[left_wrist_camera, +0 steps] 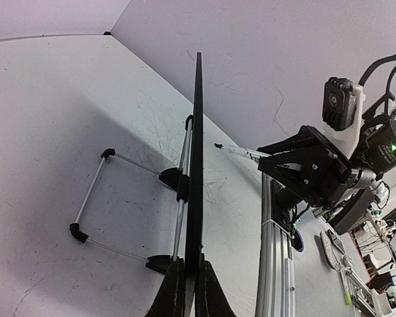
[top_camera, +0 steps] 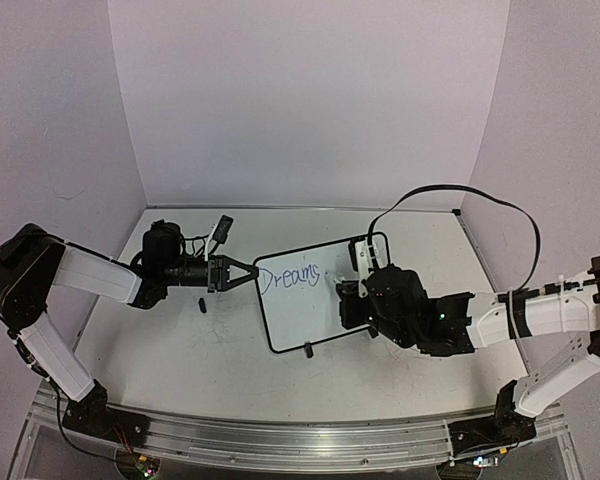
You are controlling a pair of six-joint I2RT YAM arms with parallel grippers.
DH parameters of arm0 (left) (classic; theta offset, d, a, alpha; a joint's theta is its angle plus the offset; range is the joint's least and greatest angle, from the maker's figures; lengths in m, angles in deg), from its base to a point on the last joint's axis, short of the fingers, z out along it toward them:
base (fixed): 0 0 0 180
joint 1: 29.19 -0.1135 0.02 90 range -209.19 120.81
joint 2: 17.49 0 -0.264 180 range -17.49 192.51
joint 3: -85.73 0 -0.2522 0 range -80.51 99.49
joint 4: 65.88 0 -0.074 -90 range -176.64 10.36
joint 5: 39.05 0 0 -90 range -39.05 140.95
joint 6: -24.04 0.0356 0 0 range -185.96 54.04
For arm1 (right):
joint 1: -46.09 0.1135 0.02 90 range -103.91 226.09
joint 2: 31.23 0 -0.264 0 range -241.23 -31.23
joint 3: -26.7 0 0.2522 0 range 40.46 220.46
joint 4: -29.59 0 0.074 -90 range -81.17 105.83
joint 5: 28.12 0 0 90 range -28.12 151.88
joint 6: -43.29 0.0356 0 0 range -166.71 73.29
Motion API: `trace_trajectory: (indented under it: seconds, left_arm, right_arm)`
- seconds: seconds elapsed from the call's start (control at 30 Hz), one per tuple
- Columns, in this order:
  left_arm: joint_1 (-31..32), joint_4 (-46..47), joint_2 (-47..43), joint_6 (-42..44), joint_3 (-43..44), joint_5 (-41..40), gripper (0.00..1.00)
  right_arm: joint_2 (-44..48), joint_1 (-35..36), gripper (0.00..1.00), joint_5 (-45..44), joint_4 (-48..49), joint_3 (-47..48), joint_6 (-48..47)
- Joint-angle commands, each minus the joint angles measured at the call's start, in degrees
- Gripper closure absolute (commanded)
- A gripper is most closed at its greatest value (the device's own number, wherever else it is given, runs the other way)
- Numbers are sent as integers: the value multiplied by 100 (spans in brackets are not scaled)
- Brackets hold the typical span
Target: Write a sentence on the whiteboard
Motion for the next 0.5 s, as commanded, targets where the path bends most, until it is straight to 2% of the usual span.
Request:
trace_trajectory:
  seconds: [0.0, 0.47]
  left_arm:
    - [36, -76, -203, -4, 103, 64, 100]
    - [35, -118, -180, 23, 121, 70, 100]
  right_arm:
    - [223, -109, 100, -5, 82, -111, -74]
    - [0, -440, 100, 233, 190, 219, -400]
